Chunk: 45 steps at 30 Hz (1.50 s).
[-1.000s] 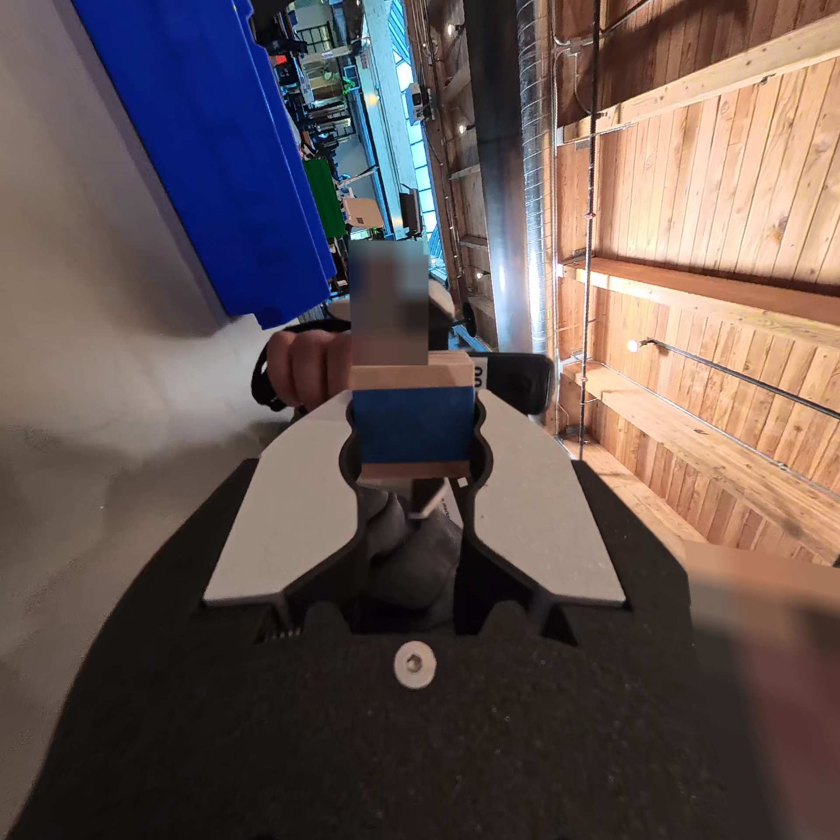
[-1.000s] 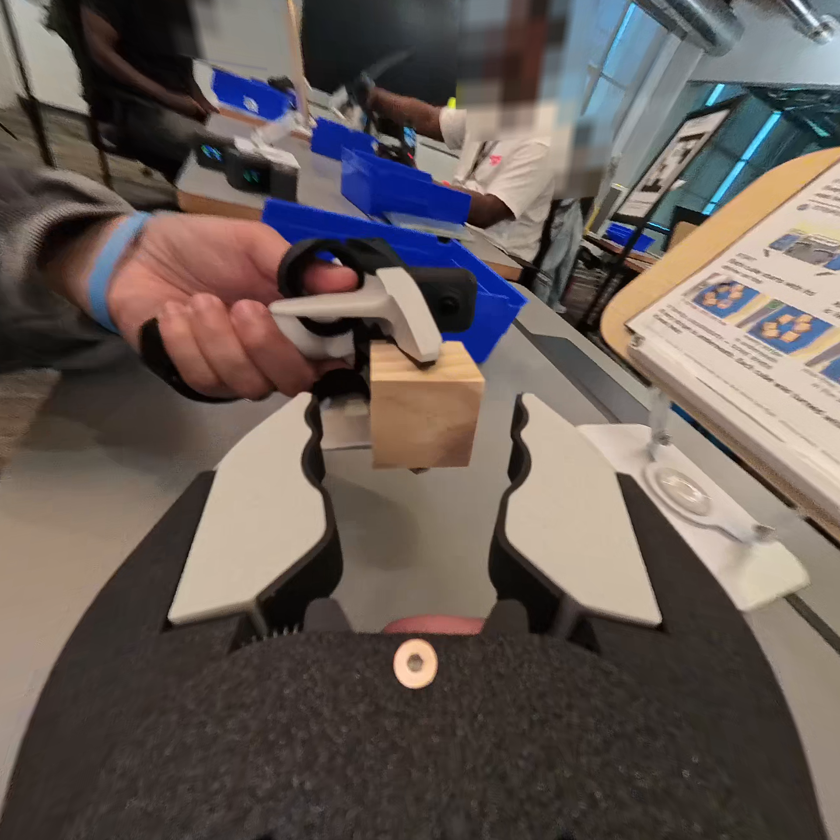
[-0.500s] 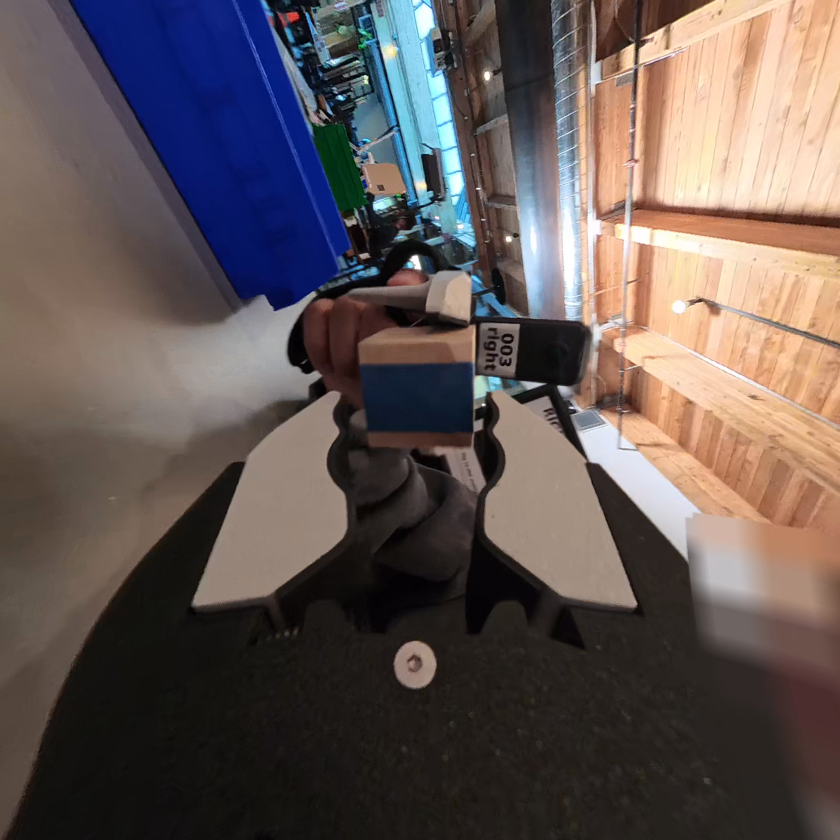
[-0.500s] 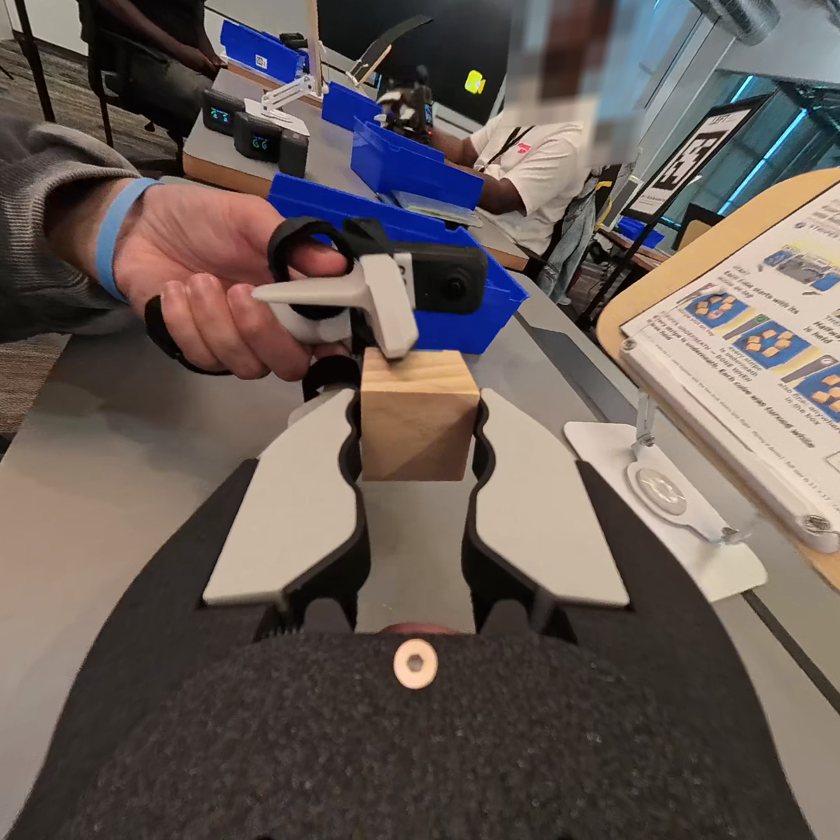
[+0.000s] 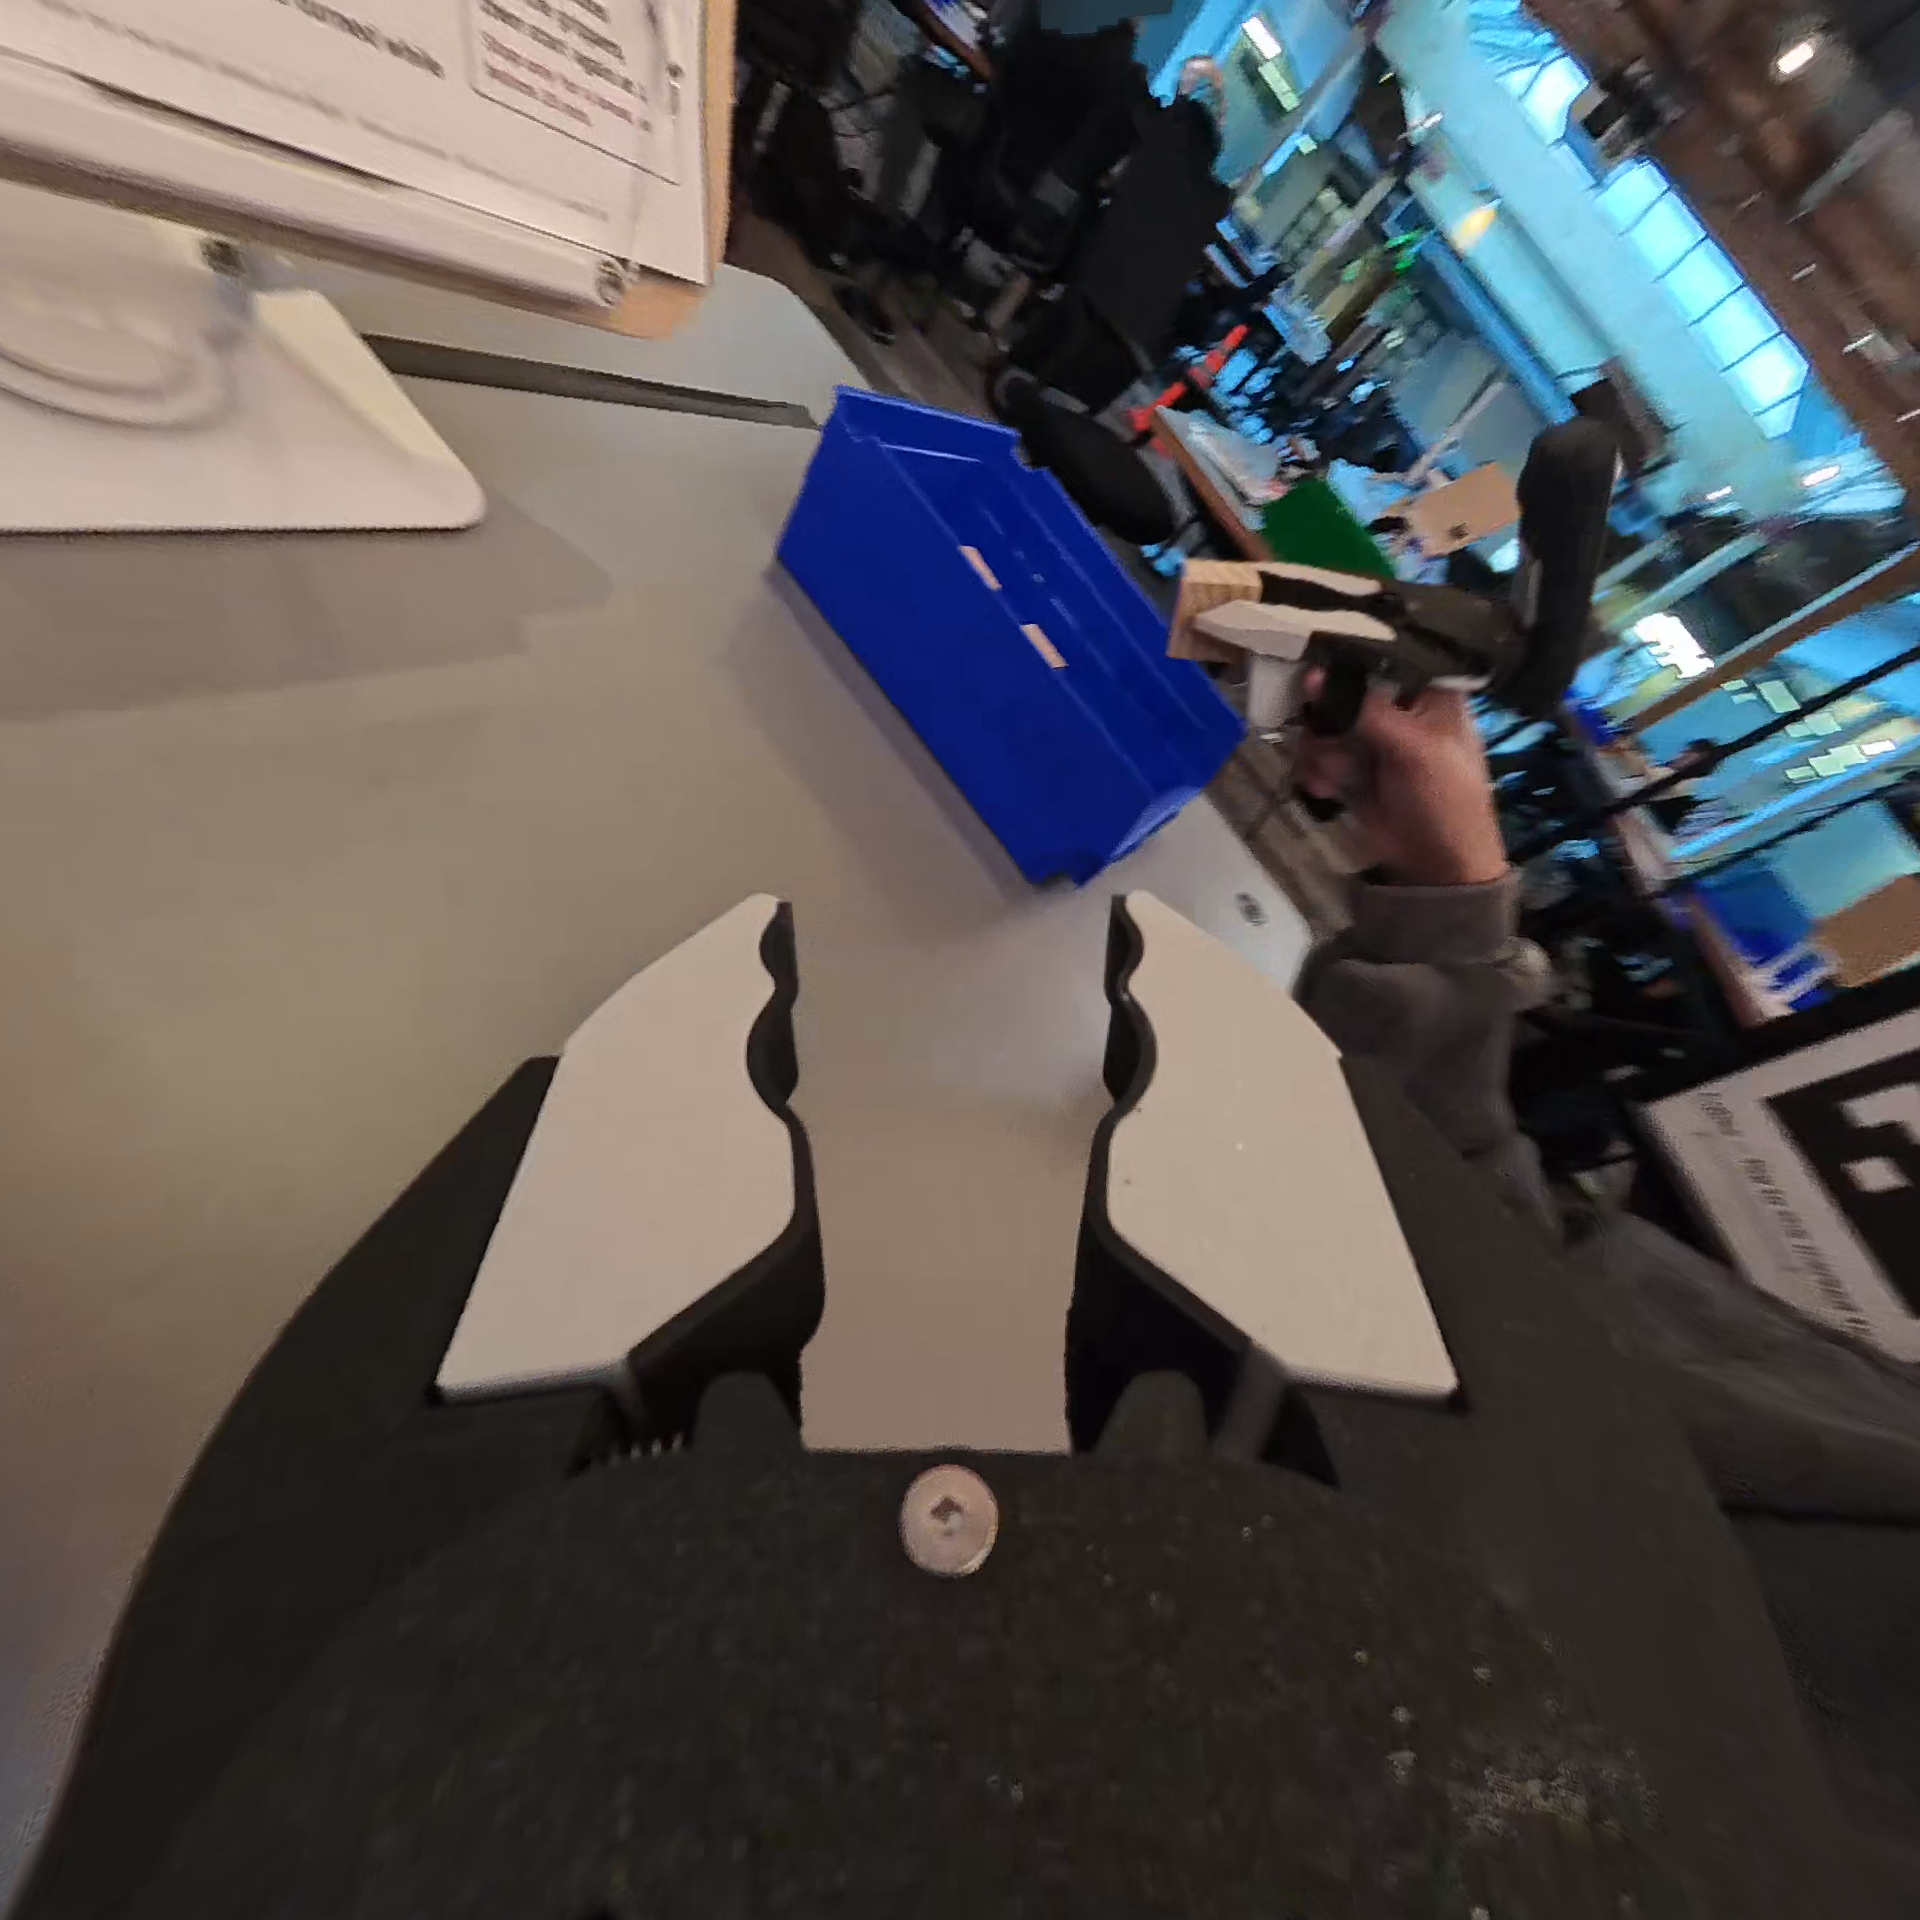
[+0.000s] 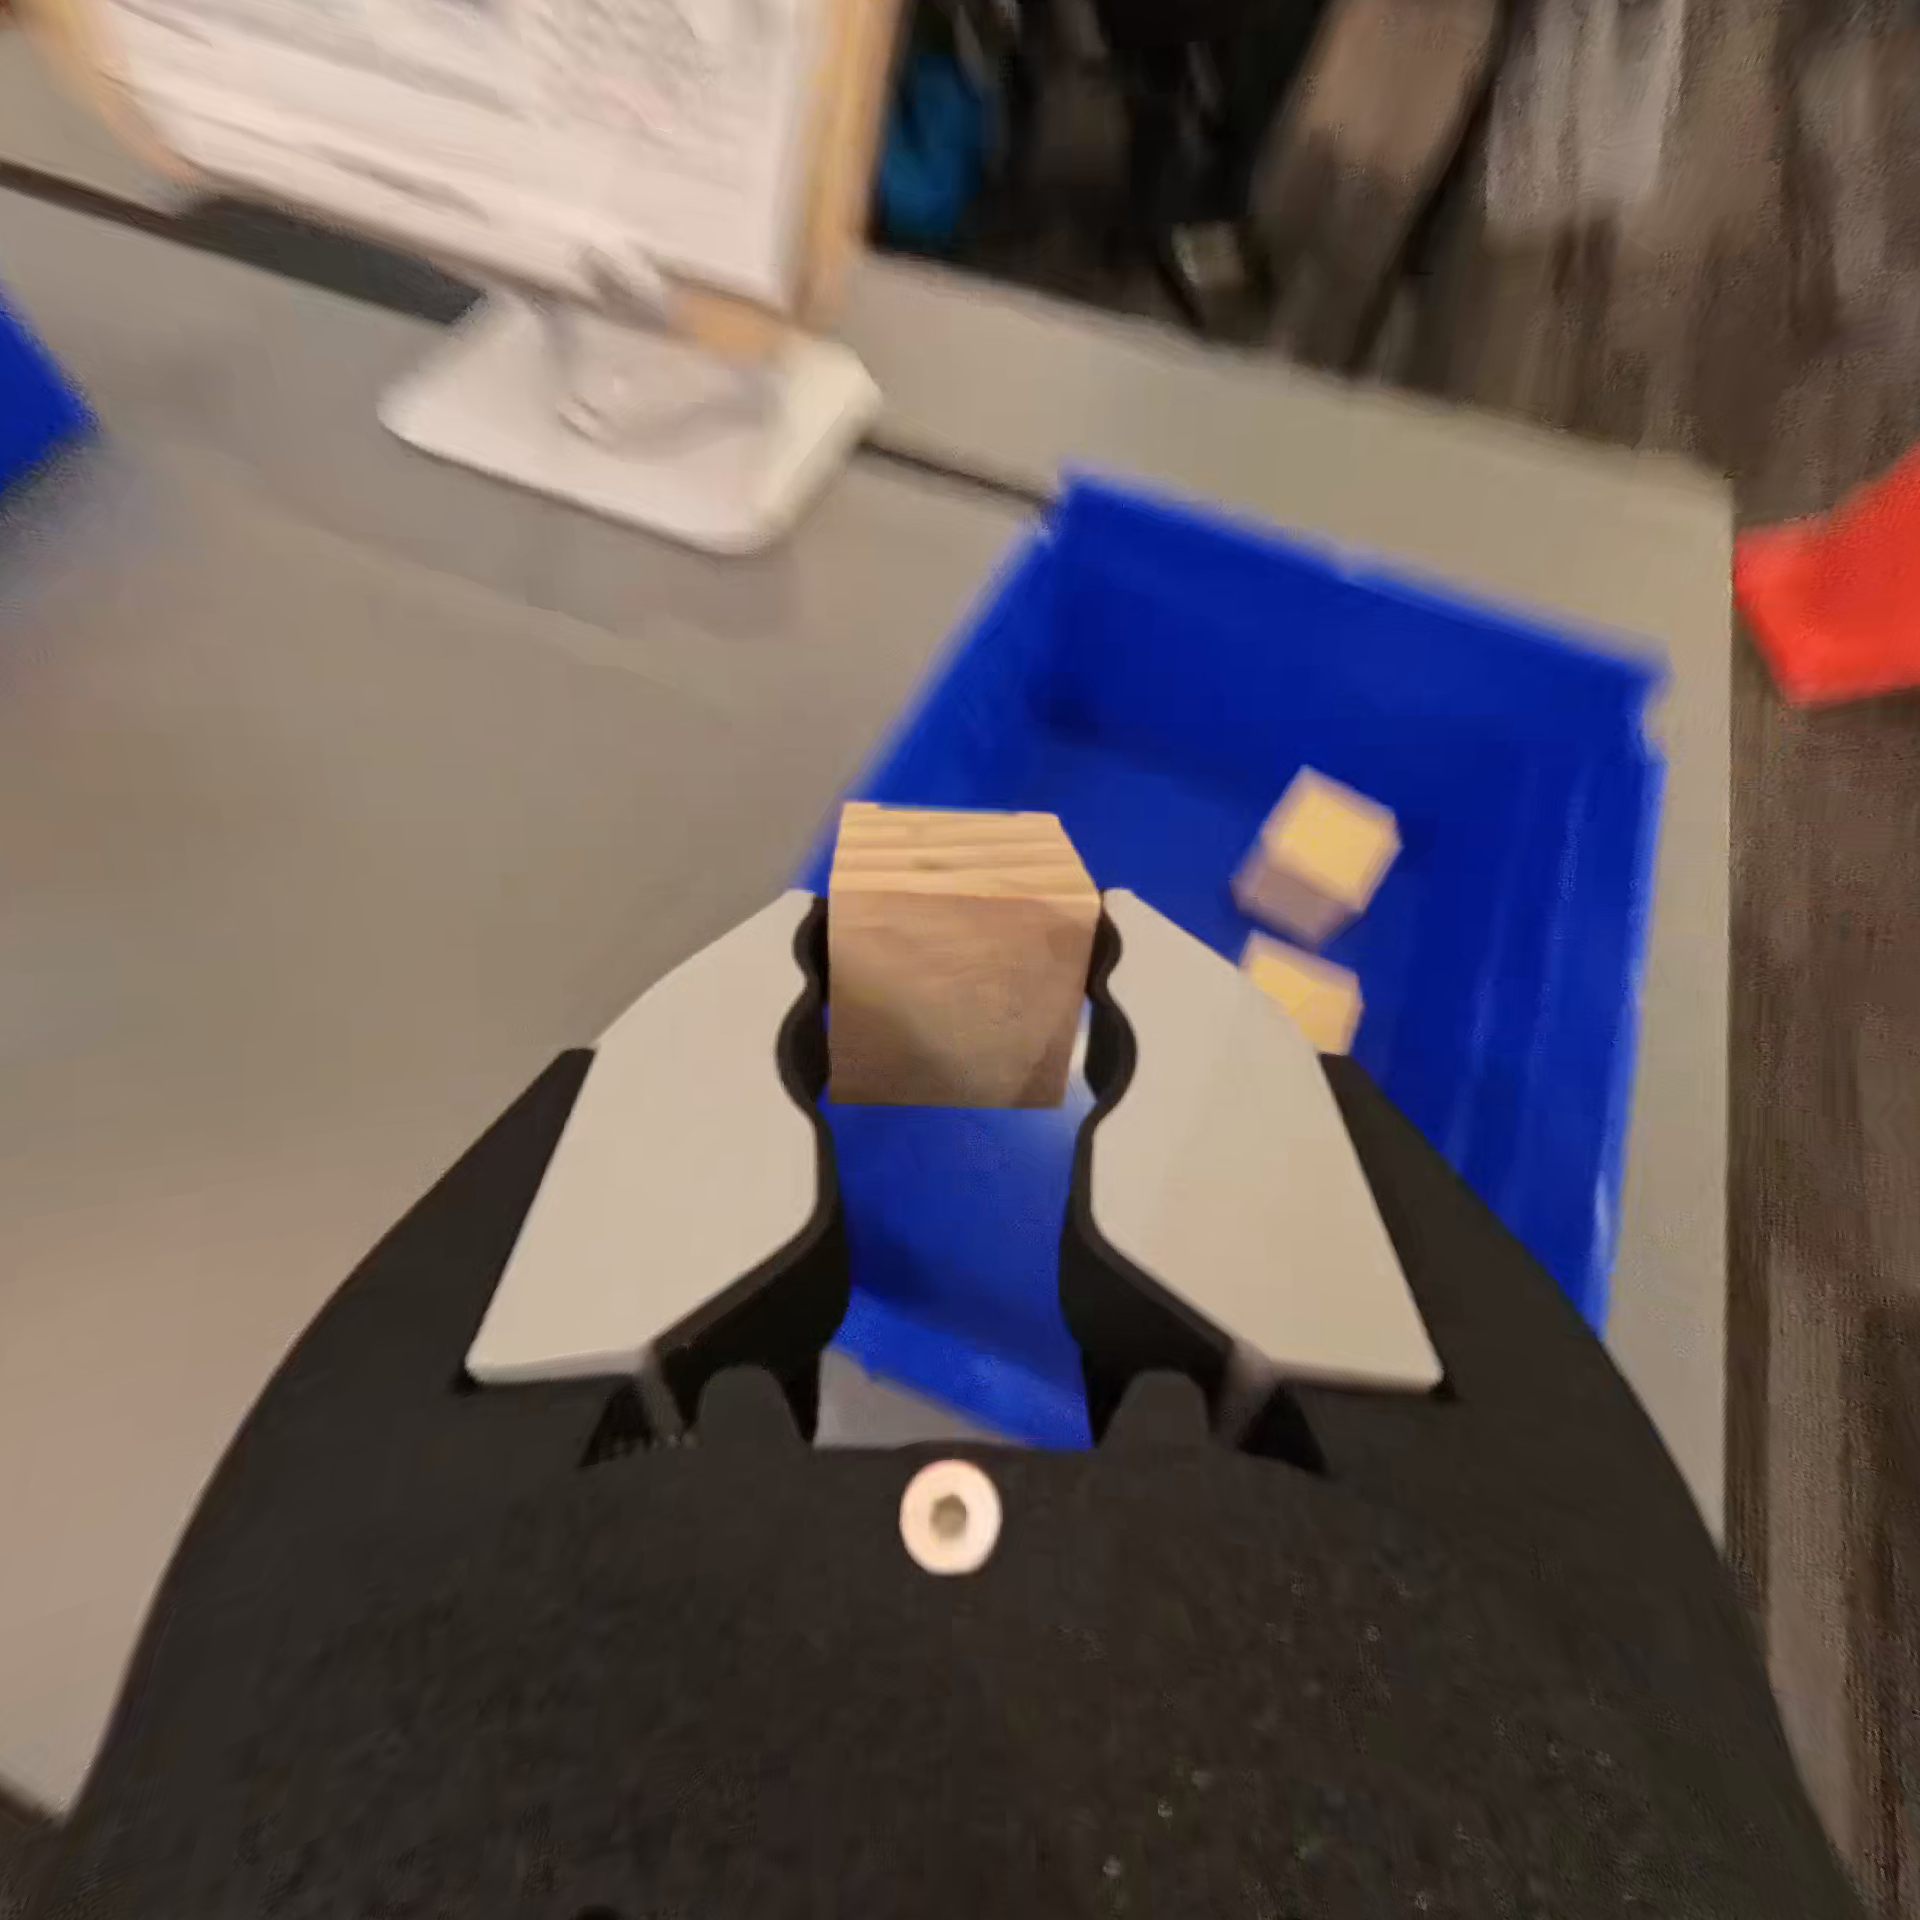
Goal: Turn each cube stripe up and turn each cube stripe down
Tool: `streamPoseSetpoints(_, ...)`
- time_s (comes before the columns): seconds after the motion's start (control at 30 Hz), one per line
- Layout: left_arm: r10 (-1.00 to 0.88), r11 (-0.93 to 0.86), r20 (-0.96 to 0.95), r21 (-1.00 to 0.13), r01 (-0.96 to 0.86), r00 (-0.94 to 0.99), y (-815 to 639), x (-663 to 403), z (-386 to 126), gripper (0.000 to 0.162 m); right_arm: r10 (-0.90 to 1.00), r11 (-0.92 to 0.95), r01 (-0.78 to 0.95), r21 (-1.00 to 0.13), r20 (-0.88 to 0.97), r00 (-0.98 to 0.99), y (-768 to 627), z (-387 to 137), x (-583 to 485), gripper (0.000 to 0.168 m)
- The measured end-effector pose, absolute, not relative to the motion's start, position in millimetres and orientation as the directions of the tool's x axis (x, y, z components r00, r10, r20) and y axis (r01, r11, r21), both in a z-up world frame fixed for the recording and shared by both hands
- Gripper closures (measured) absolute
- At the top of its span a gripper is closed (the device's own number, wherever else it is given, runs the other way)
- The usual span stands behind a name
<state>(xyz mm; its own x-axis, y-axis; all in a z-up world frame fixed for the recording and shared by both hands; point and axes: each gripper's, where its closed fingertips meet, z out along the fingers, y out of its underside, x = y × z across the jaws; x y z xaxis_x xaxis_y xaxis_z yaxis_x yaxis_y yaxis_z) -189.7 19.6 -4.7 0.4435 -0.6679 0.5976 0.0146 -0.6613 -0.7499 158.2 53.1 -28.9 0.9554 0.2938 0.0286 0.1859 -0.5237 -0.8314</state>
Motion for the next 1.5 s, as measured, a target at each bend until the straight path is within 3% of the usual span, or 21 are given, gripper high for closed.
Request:
streamPoseSetpoints(0.1, -0.681, -0.624, 0.522, -0.78, -0.034, 0.514, 23, -193, -11, 0.108, 0.066, -0.76, 0.018, -0.649, -0.05, 0.997, 41, -74, 212, 0.122)
streamPoseSetpoints(0.27, -0.687, -0.662, 0.578, -0.748, -0.05, 0.441, 13, -178, -14, 0.109, -0.088, -0.885, -0.112, -0.452, -0.075, 0.993, 34, -124, 235, 0.122)
streamPoseSetpoints(0.47, -0.696, -0.66, 0.54, -0.741, -0.124, 0.473, 12, -172, -30, 0.108, -0.108, -0.945, -0.095, -0.315, 0.025, 0.994, 40, -161, 244, 0.121)
streamPoseSetpoints(0.73, -0.701, -0.662, 0.536, -0.735, -0.149, 0.47, 11, -173, -33, 0.108, -0.127, -0.956, -0.111, -0.272, 0.042, 0.991, 39, -178, 255, 0.122)
streamPoseSetpoints(0.9, -0.702, -0.663, 0.535, -0.733, -0.156, 0.47, 10, -173, -34, 0.108, -0.109, -0.95, -0.095, -0.297, 0.028, 0.994, 43, -179, 256, 0.118)
streamPoseSetpoints(0.97, -0.704, -0.662, 0.533, -0.732, -0.162, 0.47, 9, -173, -34, 0.108, -0.095, -0.943, -0.071, -0.325, 0.06, 0.994, 46, -175, 259, 0.092)
streamPoseSetpoints(1.03, -0.706, -0.661, 0.53, -0.731, -0.168, 0.47, 8, -173, -34, 0.108, -0.069, -0.926, -0.034, -0.375, 0.08, 0.994, 49, -160, 257, 0.078)
streamPoseSetpoints(1.1, -0.708, -0.657, 0.523, -0.735, -0.169, 0.474, 8, -175, -31, 0.108, -0.075, -0.881, -0.013, -0.473, 0.113, 0.991, 52, -127, 257, 0.078)
streamPoseSetpoints(1.17, -0.71, -0.648, 0.513, -0.744, -0.163, 0.482, 9, -178, -27, 0.108, -0.029, -0.763, 0.03, -0.645, 0.08, 0.996, 60, -77, 240, 0.08)
streamPoseSetpoints(1.23, -0.712, -0.639, 0.501, -0.753, -0.158, 0.492, 10, -182, -23, 0.108, 0.09, -0.542, 0.115, -0.832, 0.079, 0.993, 66, -19, 207, 0.086)
streamPoseSetpoints(1.3, -0.711, -0.63, 0.489, -0.762, -0.15, 0.506, 11, -188, -19, 0.108, 0.215, -0.281, 0.136, -0.95, 0.076, 0.974, 64, 29, 165, 0.09)
streamPoseSetpoints(1.4, -0.701, -0.618, 0.46, -0.773, -0.143, 0.545, 17, -201, -15, 0.108, 0.468, -0.1, 0.061, -0.993, 0.007, 0.883, 52, 54, 90, 0.109)
streamPoseSetpoints(1.5, -0.616, -0.604, 0.346, -0.784, -0.142, 0.708, 40, -244, -18, 0.107, 0.693, -0.214, -0.052, -0.976, -0.188, 0.696, 43, 34, 13, 0.101)
